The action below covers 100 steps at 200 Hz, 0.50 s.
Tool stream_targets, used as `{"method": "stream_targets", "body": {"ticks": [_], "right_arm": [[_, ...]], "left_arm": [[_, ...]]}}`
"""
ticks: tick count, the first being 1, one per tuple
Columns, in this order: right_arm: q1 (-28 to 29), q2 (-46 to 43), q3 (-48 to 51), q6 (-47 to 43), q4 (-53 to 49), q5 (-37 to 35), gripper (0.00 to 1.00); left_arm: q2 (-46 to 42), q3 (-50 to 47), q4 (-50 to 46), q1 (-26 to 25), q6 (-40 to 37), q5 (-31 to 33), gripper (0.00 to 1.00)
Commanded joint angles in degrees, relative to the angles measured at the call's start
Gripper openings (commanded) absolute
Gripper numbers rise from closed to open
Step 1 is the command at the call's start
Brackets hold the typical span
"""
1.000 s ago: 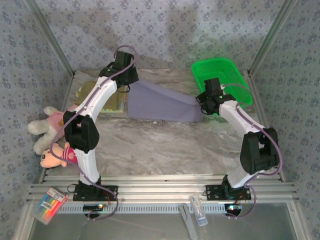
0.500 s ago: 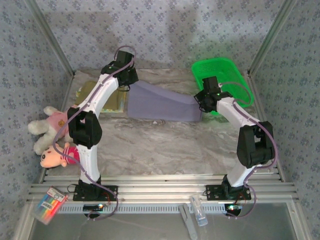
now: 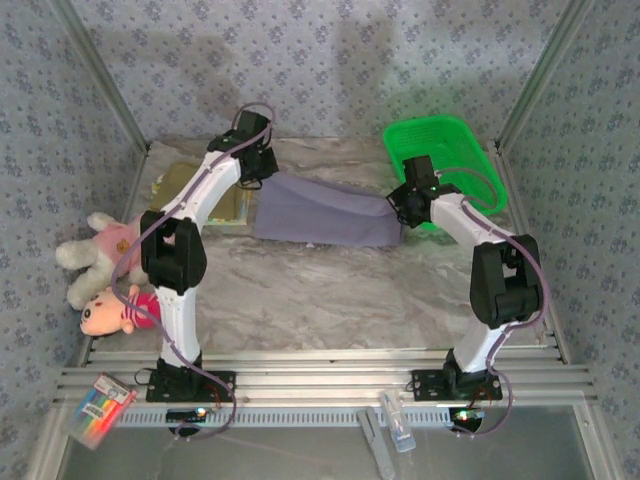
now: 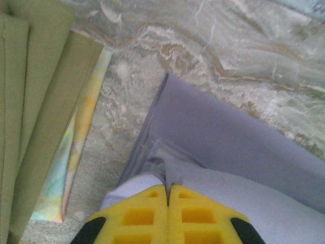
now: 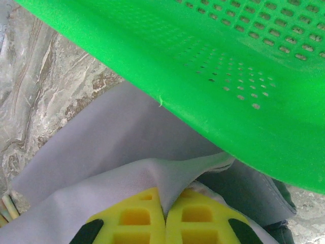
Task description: Fold and stack the skirts
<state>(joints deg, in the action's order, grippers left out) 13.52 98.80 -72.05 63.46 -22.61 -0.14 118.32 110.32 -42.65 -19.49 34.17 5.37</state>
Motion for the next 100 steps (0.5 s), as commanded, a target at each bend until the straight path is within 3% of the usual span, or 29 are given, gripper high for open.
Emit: {"method": "stream_targets", "body": {"ticks": [1,34,62,72,79,90,100], "right_arm": [[0.01,-0.27,-0.24,-0.99,-0.23,-0.25,0.03],[-0.42,0.24,-0.87,-1.06,-1.17,-0.23,0.03],[-1.03,3.02,-4.06,-1.79,-1.37,-1.3,0.03],[-1.42,4.6,-5.89,-2.23,-1.46,-0.86,0.08],[-1.76,5.66,-7.05,-2.62,-1.42,-0.01,0.16],[-2.32,6.78,-8.53,-3.01,-0.96,1.72,0.32],[-2.68,6.91,-9.13,-3.32,0.18,2.67,0.46]], "left_arm": [[-2.09,-2.4,0.47,0.55,0.9,-0.29,0.0],[1.11,1.11,-1.18,0.78,-0.04,0.03,0.0],[6.05,9.92,-2.49,1.28,-0.52,0.65,0.0],[8.85,14.75,-4.69,1.62,-0.28,0.45,0.0],[11.44,18.75,-6.64,1.86,-0.03,0.18,0.15],[15.13,25.71,-10.26,2.16,0.13,-1.92,0.68],[17.74,31.19,-13.48,2.13,0.28,-3.87,0.94]]}}
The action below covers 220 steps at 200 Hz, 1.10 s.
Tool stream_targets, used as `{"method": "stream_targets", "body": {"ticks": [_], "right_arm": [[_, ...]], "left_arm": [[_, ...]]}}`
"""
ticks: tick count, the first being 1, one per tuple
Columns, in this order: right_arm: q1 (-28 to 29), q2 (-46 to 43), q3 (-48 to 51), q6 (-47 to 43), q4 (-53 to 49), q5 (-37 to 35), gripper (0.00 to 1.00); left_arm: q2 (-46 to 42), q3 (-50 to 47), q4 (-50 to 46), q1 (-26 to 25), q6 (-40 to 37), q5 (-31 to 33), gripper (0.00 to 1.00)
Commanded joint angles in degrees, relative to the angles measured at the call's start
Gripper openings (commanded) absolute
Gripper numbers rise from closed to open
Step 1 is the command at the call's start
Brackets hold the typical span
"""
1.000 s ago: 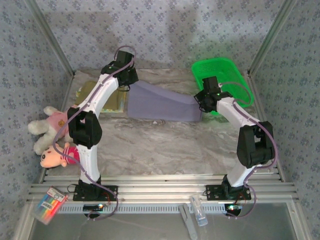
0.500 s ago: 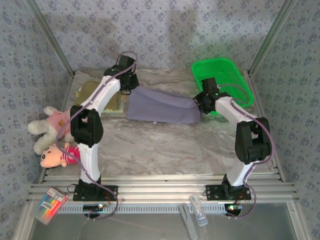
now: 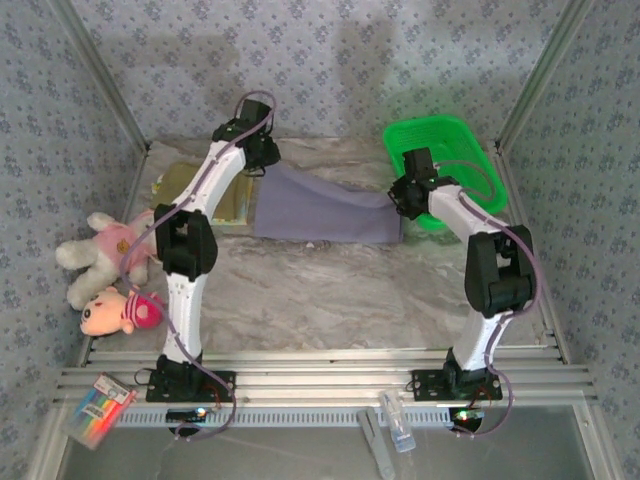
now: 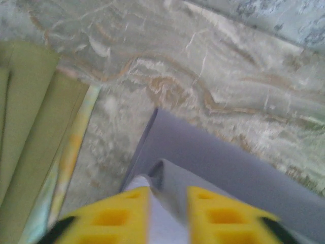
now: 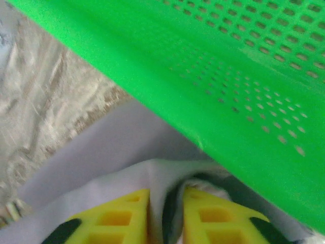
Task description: Fold and stack the skirts
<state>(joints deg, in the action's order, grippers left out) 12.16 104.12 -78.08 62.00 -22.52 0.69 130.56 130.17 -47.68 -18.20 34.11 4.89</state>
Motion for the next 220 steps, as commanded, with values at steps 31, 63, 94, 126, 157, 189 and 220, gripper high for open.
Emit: {"method": "stream_targets", "body": {"ticks": [31,63,94,126,157,189,220], "right_arm": [[-0.36,-1.61,-2.38,-4.84,3.12,3.65,0.76],[2.11,-5.63,2.15,-8.19,6.53,5.33,1.0],[4.0,-5.68,8.2,-12.73,13.03,10.02,1.0],[6.23,-0.99,8.97,-17.87,16.05,12.55,1.0],[9.81,1.67,8.39,-24.9,15.54,8.68,1.0],[11.04,3.59,7.86,-25.23,13.51,6.88,1.0],[11.02,5.16,8.56,-24.04,13.29,8.11,1.0]], "left_arm": [[4.99,12.54,-10.82,-0.13,0.35,-7.17,1.0],[-1.28,-0.79,-4.76,-1.94,0.56,-12.06,1.0],[-3.19,-11.2,2.76,-2.96,1.94,-18.14,1.0],[0.02,-13.63,6.45,-3.57,3.24,-24.04,1.0],[2.6,-14.31,7.22,-4.35,2.7,-24.84,1.0],[2.66,-20.91,10.29,-4.48,4.1,-24.84,1.0],[0.27,-28.65,13.79,-4.45,5.22,-24.84,1.0]]}}
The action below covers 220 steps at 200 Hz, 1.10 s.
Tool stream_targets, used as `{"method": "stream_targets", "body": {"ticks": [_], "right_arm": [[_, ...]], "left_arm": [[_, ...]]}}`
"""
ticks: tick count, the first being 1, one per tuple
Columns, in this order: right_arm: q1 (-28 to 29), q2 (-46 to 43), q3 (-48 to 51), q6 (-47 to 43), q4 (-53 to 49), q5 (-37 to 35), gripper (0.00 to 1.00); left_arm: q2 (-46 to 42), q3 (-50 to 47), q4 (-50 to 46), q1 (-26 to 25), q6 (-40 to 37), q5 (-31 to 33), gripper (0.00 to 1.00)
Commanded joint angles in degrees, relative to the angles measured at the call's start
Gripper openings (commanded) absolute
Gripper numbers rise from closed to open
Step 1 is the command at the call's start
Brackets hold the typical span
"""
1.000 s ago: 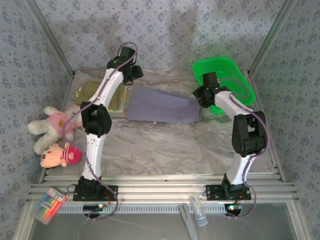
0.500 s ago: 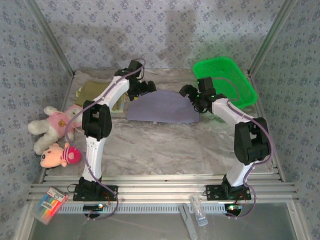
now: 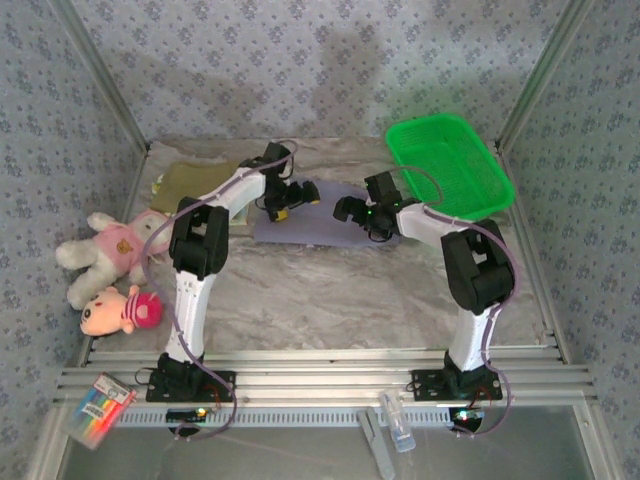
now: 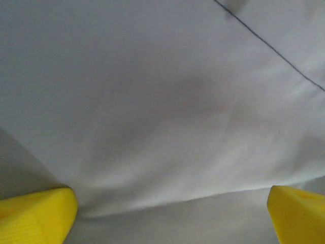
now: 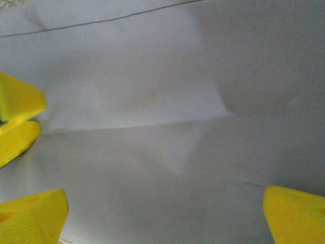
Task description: Fold and stack the skirts
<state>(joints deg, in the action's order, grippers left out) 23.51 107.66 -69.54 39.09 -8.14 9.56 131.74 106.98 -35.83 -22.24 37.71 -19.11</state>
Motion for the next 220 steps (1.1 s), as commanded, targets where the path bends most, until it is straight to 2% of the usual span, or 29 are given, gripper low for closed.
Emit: {"method": "stream_targets", "body": {"ticks": [1,32,75,145,162,185,198,220], "right_arm": [[-0.31,1.65,0.06,-1.13,-1.09,-0.72,1.0],[-0.24,1.69,0.72,-1.17,-1.66,1.59,1.0],[1.16,-0.93,7.93,0.0,-2.14,3.03,1.0],[4.86,-11.09,17.15,1.82,-5.77,5.9,0.98],[5.14,-15.43,17.24,2.74,-6.61,6.37,0.98],[4.6,-19.66,16.33,2.96,-6.18,2.93,0.98],[4.0,-19.96,16.2,2.25,-4.55,1.2,0.98],[1.71,-16.51,13.64,1.43,-2.84,2.18,0.98]], "left_arm": [[-0.98,-5.73,2.01,-0.38,1.64,-0.84,1.0],[-4.2,-13.24,5.63,-0.61,3.1,-1.18,1.0],[-9.95,-25.24,9.93,-1.87,5.52,-0.59,1.0],[-26.93,-46.75,12.82,-4.56,11.12,2.18,1.0],[-31.14,-47.61,10.52,-5.35,11.24,2.71,1.0],[-35.0,-44.39,7.22,-5.27,9.98,4.66,1.0],[-34.29,-40.48,5.64,-5.27,8.35,4.85,1.0],[-29.45,-33.36,3.38,-5.12,6.51,5.91,1.0]]}}
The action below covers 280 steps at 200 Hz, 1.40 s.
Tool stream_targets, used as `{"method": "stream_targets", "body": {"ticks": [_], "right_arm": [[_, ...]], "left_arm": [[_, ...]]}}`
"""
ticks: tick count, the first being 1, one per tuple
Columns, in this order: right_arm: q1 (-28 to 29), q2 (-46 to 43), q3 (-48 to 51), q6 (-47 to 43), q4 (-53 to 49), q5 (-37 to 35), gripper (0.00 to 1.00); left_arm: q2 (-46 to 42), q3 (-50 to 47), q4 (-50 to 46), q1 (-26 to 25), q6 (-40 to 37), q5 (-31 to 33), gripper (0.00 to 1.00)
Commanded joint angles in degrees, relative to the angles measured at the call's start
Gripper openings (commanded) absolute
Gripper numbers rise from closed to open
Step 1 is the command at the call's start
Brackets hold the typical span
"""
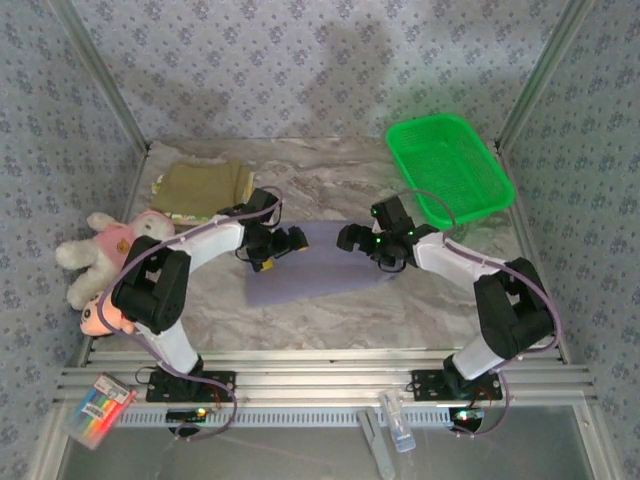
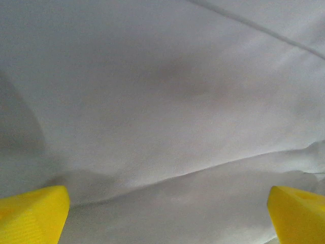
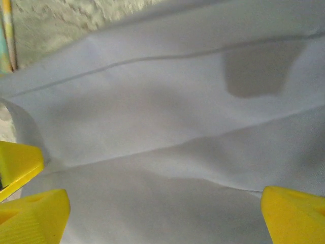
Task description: Fold and stack the skirts
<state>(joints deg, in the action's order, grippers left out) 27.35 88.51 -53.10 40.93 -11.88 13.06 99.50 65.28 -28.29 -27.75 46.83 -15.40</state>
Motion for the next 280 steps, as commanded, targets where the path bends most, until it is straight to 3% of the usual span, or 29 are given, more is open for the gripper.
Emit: {"method": "stream_targets", "body": {"ticks": [1,38,76,93,122,148,178,227,280], "right_arm": [[-2.22,2.77,-2.89,-0.45,0.89,-1.26,0.98],[-4.23,11.36,-10.07,-3.63,1.58,1.67,0.97],[-6.95,18.64,-14.16,-2.04,-4.89,-9.74,0.97],[-8.6,18.95,-13.96,-2.02,-5.09,-11.14,0.97],[-8.78,16.14,-12.83,-3.64,-2.22,-5.19,0.97],[-6.87,14.59,-13.31,-4.38,0.55,2.1,0.94],[-4.16,15.67,-14.11,-4.36,4.97,3.47,0.94],[-3.72,24.45,-20.41,-2.17,11.07,6.45,0.94],[-6.07,23.18,-18.17,-2.35,9.98,-3.68,0.94]], "left_arm": [[3.06,8.49,-4.28,0.4,-2.7,2.2,1.0],[12.34,17.12,-4.12,1.81,-4.0,3.66,1.0],[19.23,19.93,-2.97,4.48,-4.18,4.19,1.0],[20.74,20.32,-2.73,4.72,-5.62,4.7,1.0],[22.27,20.53,-3.34,4.8,-7.6,5.61,1.0],[22.55,23.14,-3.65,4.6,-9.59,0.96,1.0],[21.88,28.23,-6.83,3.76,-11.51,0.79,1.0],[24.97,30.45,-8.36,3.76,-11.76,1.49,1.0],[27.29,29.59,-8.02,4.67,-12.51,3.66,1.0]]}}
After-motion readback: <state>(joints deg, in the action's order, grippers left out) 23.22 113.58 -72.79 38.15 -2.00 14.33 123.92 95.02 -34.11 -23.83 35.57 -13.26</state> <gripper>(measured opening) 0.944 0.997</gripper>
